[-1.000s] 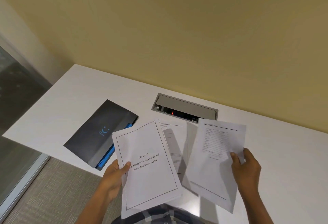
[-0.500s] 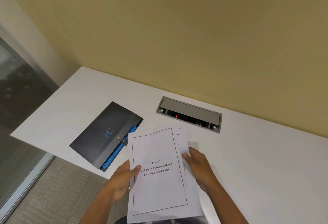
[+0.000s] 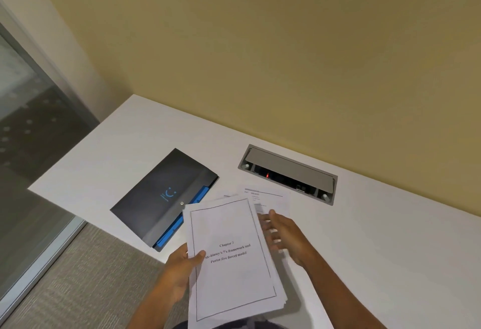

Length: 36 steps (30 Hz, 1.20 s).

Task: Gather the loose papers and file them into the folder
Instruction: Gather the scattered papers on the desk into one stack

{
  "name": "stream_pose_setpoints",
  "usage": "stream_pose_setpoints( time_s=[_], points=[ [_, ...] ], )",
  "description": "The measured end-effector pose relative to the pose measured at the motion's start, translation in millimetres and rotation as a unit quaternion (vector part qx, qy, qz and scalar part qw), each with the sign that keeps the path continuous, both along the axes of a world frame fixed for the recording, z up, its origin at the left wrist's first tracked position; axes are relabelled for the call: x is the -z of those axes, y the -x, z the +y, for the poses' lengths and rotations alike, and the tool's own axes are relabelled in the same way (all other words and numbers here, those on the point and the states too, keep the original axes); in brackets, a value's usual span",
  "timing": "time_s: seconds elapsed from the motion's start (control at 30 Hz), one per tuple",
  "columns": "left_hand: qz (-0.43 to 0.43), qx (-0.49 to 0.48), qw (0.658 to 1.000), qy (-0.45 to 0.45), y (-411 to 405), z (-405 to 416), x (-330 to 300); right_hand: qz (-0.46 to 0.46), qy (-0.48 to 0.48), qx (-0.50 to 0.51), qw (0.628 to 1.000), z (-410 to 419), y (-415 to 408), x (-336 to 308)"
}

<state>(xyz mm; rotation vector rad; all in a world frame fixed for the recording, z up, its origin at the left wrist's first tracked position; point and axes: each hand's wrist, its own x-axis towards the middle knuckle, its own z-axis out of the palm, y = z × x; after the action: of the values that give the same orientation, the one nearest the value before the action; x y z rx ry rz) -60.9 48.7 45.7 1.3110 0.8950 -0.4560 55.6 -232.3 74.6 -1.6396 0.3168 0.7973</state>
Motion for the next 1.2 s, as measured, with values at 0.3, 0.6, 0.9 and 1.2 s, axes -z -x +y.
stream_pose_setpoints(
  time_s=[0.3, 0.6, 0.9, 1.2],
  points=[
    [0.009, -0.156, 0.987, -0.043, 45.8, 33.3, 19.3, -0.173, 0.411, -0.271, 0.853, -18.9, -59.5, 33.4],
    [0.042, -0.192, 0.978, -0.076, 70.8, 54.3, 40.0, -0.16, 0.477, -0.349, 0.79, -25.0, -60.4, 64.3],
    [0.033, -0.191, 0.98, -0.053, 50.7, 46.6, 37.8, -0.207, 0.43, -0.216, 0.852, -15.3, -22.1, 74.0],
    [-0.019, -0.148, 0.988, -0.028, 30.0, 38.1, 20.1, -0.111, 0.218, 0.101, 0.964, -22.7, 10.3, 76.7]
  ],
)
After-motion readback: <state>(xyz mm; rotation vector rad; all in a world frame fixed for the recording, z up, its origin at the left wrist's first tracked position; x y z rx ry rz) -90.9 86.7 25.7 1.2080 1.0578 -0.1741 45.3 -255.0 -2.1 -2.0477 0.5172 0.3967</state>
